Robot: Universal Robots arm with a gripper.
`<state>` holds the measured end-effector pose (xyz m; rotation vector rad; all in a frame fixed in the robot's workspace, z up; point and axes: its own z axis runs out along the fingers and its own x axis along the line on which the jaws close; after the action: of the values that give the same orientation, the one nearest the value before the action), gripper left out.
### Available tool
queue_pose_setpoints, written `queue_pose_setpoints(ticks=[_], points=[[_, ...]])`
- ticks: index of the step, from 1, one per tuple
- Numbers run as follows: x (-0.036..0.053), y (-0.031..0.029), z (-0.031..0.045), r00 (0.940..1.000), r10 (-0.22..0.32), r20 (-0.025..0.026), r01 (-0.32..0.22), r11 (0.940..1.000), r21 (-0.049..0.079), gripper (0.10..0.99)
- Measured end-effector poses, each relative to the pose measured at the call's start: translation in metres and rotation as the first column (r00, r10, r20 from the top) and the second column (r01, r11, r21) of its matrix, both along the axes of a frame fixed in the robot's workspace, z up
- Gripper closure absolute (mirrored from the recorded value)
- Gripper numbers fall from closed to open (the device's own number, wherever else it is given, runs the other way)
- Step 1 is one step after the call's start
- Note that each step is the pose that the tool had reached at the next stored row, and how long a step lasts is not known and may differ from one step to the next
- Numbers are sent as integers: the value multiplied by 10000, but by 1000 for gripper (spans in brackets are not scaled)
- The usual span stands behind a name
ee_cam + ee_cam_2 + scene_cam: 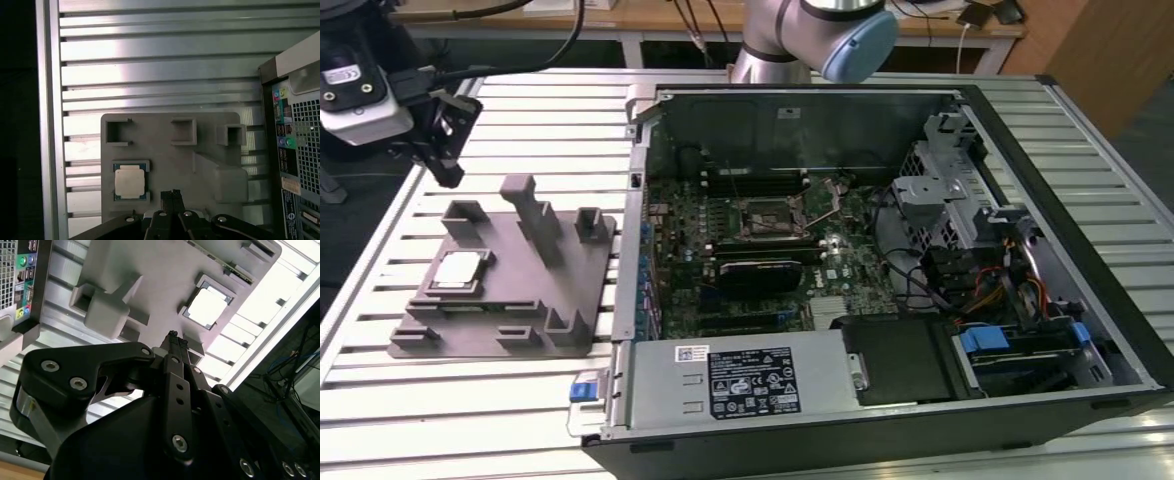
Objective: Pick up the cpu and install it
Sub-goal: 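Reach for the cpu, then pick up the cpu and move it towards the insertion slot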
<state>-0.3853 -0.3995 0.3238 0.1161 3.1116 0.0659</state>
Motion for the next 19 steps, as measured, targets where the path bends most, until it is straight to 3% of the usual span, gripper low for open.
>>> queue_pose_setpoints(ticks=[4, 19], points=[[-34, -9, -44, 10000, 0, -22, 0, 10000, -2, 980], [-56, -11, -77, 10000, 0, -23, 0, 10000, -2, 980]])
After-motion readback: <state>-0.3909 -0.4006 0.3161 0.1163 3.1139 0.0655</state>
